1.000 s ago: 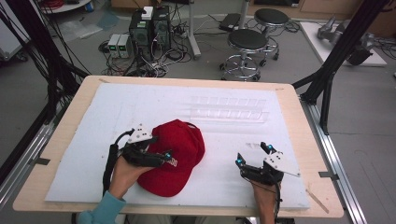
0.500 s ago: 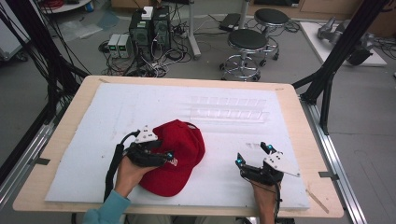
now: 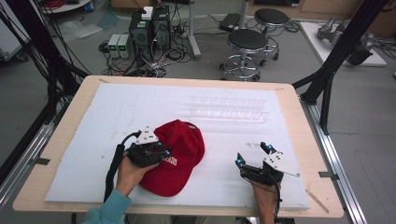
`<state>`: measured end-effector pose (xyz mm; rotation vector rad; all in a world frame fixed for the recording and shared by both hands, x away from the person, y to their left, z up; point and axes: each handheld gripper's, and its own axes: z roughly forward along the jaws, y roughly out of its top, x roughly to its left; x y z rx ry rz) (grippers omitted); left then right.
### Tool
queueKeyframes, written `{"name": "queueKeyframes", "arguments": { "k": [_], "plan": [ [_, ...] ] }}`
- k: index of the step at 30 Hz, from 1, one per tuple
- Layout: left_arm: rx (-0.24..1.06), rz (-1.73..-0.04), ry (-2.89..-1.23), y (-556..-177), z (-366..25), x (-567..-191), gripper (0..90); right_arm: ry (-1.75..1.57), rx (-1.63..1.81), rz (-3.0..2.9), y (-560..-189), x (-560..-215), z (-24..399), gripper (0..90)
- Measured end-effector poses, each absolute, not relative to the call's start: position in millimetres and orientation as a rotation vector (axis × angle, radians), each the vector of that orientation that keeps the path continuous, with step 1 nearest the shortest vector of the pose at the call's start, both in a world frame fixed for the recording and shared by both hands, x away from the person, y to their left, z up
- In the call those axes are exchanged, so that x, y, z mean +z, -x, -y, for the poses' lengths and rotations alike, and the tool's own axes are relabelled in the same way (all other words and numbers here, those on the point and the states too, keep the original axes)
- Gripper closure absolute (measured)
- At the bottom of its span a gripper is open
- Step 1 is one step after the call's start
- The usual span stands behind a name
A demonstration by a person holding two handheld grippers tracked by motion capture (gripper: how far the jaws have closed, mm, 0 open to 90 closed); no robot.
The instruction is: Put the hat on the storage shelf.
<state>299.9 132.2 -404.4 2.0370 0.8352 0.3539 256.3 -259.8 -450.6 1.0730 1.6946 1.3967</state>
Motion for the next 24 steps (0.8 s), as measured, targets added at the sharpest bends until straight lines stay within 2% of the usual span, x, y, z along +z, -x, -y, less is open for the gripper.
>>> {"name": "queueKeyframes", "arguments": {
  "k": [5, 15, 24],
  "plan": [
    [0.348, -0.84, -2.023, -299.6, -133.6, -404.8, 84.6, -1.074, 1.397, -1.694, -256.2, -450.5, 259.8, 3.4],
    [0.352, -0.776, -1.871, -297.0, -143.0, -395.9, 86.8, -1.078, 1.4, -1.696, -256.1, -450.5, 260.2, 3.4],
    [0.322, -0.771, -1.824, -301.6, -149.5, -384.7, 86.9, -1.081, 1.4, -1.698, -256.2, -450.3, 260.1, 3.4]
  ]
}}
